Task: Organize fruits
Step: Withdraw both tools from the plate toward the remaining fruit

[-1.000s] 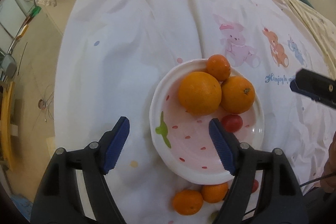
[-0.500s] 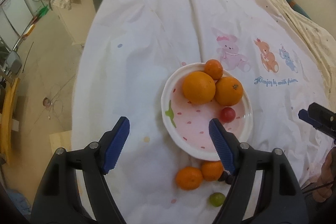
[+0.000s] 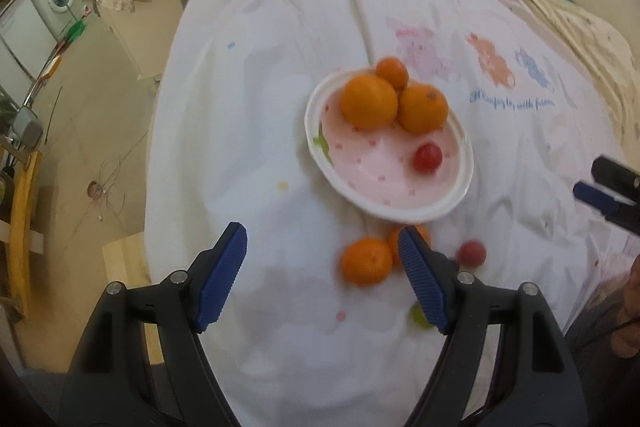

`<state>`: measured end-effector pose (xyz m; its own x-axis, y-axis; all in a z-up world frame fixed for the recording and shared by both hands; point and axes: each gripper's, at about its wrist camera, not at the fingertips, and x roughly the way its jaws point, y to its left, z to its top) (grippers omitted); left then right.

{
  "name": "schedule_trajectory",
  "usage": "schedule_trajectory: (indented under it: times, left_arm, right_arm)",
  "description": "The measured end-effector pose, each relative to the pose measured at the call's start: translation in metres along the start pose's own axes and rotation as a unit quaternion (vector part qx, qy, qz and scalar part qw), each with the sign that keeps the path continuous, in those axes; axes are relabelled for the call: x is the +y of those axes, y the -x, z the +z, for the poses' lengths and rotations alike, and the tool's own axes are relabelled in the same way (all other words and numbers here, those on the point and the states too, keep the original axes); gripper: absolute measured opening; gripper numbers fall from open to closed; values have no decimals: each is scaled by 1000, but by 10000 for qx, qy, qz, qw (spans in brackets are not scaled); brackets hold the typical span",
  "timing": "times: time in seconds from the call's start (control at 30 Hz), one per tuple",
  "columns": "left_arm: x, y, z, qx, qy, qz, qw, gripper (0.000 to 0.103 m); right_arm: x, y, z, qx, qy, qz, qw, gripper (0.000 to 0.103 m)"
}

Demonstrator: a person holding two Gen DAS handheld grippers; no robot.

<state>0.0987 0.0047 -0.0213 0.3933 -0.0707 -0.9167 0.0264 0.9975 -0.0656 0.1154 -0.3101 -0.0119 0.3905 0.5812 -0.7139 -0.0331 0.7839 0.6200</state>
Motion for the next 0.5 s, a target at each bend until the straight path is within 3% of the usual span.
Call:
schedule_trajectory:
  times: [0.17,0.27,0.5]
  left_arm:
    - [-13,-19,-16,338,-413,405,9978,75]
    - [-20,-33,-22,607,-594,345,9958,75]
    - [-43,-61,-30,938,-1089,484,9884,75]
  right_arm:
    - [-2,-4,-14,86,-10,-54,9999,85]
    - [1,-9,-19,142,104,-287,9994,85]
    - [-2,-15,-18,162,127,-358,9991,85]
